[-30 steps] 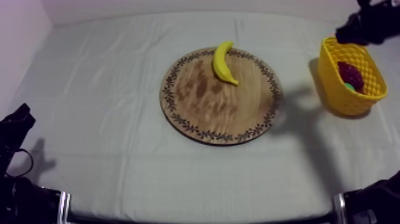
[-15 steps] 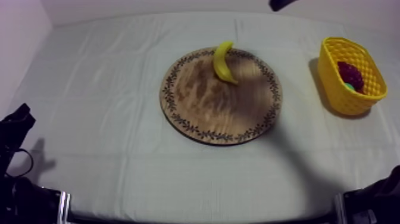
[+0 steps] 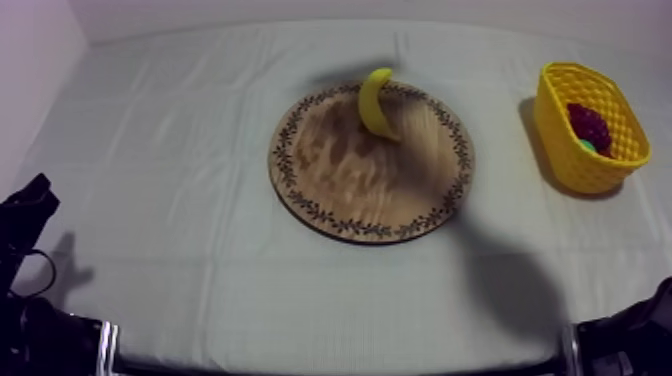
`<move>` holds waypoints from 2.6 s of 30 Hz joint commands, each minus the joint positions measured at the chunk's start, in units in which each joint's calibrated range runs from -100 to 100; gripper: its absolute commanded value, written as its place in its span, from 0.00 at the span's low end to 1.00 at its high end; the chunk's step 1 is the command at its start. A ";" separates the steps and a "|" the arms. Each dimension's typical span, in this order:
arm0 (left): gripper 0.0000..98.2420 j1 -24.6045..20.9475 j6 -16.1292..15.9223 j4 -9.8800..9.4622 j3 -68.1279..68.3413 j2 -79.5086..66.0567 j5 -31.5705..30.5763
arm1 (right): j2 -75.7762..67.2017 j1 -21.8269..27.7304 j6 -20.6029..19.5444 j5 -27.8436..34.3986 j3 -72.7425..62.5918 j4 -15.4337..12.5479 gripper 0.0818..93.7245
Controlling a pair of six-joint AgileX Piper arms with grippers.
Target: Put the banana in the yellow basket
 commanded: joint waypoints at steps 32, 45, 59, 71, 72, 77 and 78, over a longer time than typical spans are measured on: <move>0.00 -0.02 -0.01 0.02 -0.02 0.02 -0.01 | -0.17 -0.55 -6.03 0.49 3.68 2.50 0.84; 0.00 -0.02 -0.01 0.02 -0.02 0.02 -0.01 | 5.78 -1.08 -7.87 -1.15 7.41 1.37 0.84; 0.00 -0.02 -0.01 0.02 -0.02 0.02 -0.01 | 19.95 -1.83 -9.50 -4.56 2.50 -1.11 0.84; 0.00 -0.02 -0.01 0.02 -0.02 0.02 -0.01 | 32.04 -1.38 -11.14 -4.07 -11.50 -1.91 0.81; 0.00 -0.02 -0.01 0.02 -0.02 0.02 -0.01 | 32.66 -1.27 -11.19 -3.96 -12.21 -1.96 0.81; 0.00 -0.02 -0.01 0.02 -0.02 0.02 -0.01 | 34.82 -0.94 -11.41 -3.90 -14.86 -1.63 0.77; 0.00 -0.02 -0.01 0.02 -0.02 0.02 -0.01 | 35.12 -0.92 -11.40 -3.91 -15.23 -1.57 0.75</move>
